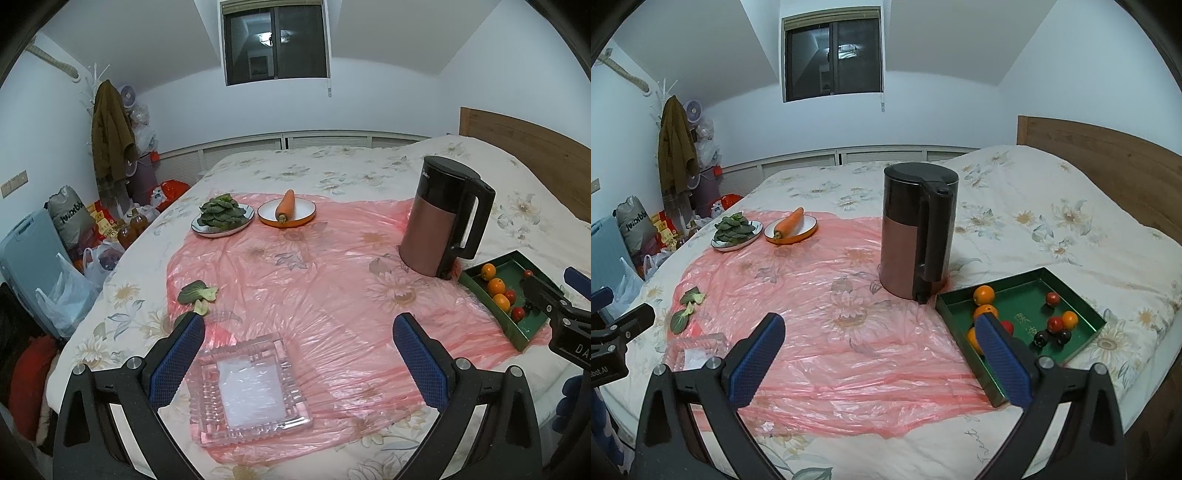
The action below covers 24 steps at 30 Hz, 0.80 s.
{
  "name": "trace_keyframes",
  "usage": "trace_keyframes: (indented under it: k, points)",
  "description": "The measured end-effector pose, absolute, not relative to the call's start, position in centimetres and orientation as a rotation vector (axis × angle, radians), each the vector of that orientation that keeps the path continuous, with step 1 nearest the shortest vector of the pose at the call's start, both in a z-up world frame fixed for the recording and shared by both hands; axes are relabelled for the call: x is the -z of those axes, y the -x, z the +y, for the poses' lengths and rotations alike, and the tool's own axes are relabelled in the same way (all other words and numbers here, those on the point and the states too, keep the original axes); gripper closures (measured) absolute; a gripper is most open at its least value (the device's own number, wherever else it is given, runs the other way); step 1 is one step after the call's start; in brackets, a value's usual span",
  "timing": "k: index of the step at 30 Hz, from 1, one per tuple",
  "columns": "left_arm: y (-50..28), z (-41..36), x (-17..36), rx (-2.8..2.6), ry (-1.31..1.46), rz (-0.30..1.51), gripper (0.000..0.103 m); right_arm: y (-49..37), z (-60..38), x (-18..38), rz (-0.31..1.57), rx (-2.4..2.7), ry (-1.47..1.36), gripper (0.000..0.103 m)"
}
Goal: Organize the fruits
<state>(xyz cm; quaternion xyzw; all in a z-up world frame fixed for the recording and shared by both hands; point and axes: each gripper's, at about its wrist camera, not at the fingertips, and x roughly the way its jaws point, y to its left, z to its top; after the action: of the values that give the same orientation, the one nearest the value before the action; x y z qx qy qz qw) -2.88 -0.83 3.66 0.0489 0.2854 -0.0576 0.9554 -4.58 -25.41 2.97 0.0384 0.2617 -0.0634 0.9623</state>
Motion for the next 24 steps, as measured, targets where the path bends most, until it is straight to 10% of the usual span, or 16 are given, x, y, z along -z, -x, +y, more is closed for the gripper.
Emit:
trace_keyframes:
  k: [24]
  points:
    - [1.5,-0.4,-2.2,0.128,-0.104,0.599,0.003,2.7,-25.0,-0.8,0.587,0.125,-0.057,0.0]
